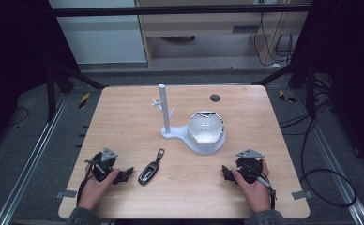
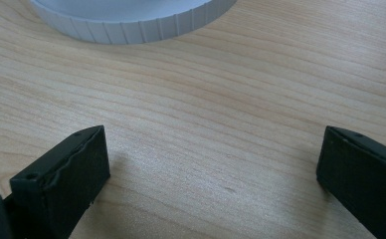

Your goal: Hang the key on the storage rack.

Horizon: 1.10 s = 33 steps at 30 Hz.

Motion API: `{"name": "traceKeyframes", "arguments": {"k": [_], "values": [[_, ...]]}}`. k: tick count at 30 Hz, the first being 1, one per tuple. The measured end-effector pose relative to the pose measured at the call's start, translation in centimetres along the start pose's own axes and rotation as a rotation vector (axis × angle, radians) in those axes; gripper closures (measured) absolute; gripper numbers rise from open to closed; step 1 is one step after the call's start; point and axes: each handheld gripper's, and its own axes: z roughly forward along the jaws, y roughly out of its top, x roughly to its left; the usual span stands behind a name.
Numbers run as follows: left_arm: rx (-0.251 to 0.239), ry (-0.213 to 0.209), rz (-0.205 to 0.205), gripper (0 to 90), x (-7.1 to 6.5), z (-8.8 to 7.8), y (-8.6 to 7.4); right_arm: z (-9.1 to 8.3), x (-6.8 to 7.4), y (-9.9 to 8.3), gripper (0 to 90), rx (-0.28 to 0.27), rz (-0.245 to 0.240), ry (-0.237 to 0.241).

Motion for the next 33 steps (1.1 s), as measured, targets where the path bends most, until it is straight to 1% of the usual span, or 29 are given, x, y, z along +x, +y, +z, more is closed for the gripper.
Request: {"name": "traceKeyframes", "arguments": {"k": [3, 4, 5, 6, 7, 8, 9, 10, 11, 14, 15, 16, 17, 19, 21, 23, 25, 28, 30, 31, 33], "values": [[0.003, 0.000, -0.002, 0.0, 0.0, 0.0, 0.0, 0.0, 0.0, 0.0, 0.6, 0.000, 0.000, 0.001], [0.012, -0.002, -0.001, 0.0, 0.0, -0.1, 0.1, 0.0, 0.0, 0.0, 0.6, 0.000, -0.003, 0.002], [0.027, -0.012, -0.013, 0.3, 0.0, -0.4, 0.2, 0.0, 0.0, 0.0, 0.7, 0.000, -0.003, 0.002], [0.022, -0.016, -0.021, 3.6, 0.1, -0.6, 0.3, 0.0, 0.0, 0.0, 0.6, -0.001, -0.005, 0.002], [-0.012, -0.020, -0.044, 5.7, 0.4, -1.0, 0.6, 0.0, 0.0, 0.0, 0.6, 0.000, -0.006, 0.003], [-0.044, -0.015, -0.069, 4.9, 0.7, -1.5, 0.8, 0.0, 0.0, -0.1, 0.7, -0.001, -0.008, 0.005], [-0.066, -0.016, -0.094, 5.3, 0.9, -1.9, 1.1, -0.1, -0.1, -0.1, 0.7, 0.000, -0.013, 0.011], [-0.074, -0.019, -0.101, 5.8, 1.0, -2.4, 1.5, -0.1, -0.1, -0.1, 0.7, 0.001, -0.017, 0.017], [-0.072, -0.019, -0.099, 5.6, 1.1, -2.9, 1.9, -0.1, -0.2, -0.1, 0.8, 0.001, -0.017, 0.024], [-0.060, -0.017, -0.087, 5.1, 1.0, -4.1, 3.4, -0.1, -0.2, -0.1, 0.6, 0.001, -0.020, 0.021], [-0.060, -0.017, -0.087, 5.1, 1.0, -4.1, 3.4, -0.1, -0.2, -0.1, 0.6, 0.001, -0.019, 0.020], [-0.032, -0.021, -0.059, 5.0, 0.5, -4.8, 5.0, -0.1, -0.2, -0.1, 0.6, 0.001, -0.020, 0.020], [-0.009, -0.019, -0.038, 4.7, 0.2, -5.0, 5.6, -0.1, -0.2, -0.1, 0.6, 0.001, -0.020, 0.019], [0.062, -0.024, 0.008, 4.5, -0.6, -5.3, 7.4, -0.1, -0.2, -0.1, 0.6, 0.001, -0.020, 0.020], [0.112, -0.035, 0.029, 4.6, -1.4, -5.3, 8.5, -0.1, -0.2, -0.1, 0.6, 0.001, -0.020, 0.020], [0.173, -0.046, 0.065, 4.6, -2.1, -5.2, 9.6, -0.1, -0.2, -0.1, 0.6, 0.001, -0.021, 0.022], [0.243, -0.039, 0.116, 5.0, -2.9, -5.0, 10.4, -0.1, -0.2, -0.1, 0.6, 0.001, -0.021, 0.022], [0.334, -0.037, 0.172, 5.1, -3.6, -4.4, 11.1, -0.1, -0.2, -0.1, 0.6, 0.001, -0.022, 0.022], [0.381, -0.041, 0.183, 5.3, -4.1, -3.9, 11.3, -0.1, -0.2, -0.1, 0.6, 0.001, -0.022, 0.023], [0.394, -0.043, 0.187, 5.4, -4.3, -3.7, 11.4, -0.1, -0.2, -0.1, 0.6, 0.001, -0.022, 0.023], [0.420, -0.035, 0.202, 5.5, -5.0, -3.3, 11.6, -0.1, -0.2, -0.1, 0.6, 0.001, -0.022, 0.023]]}}
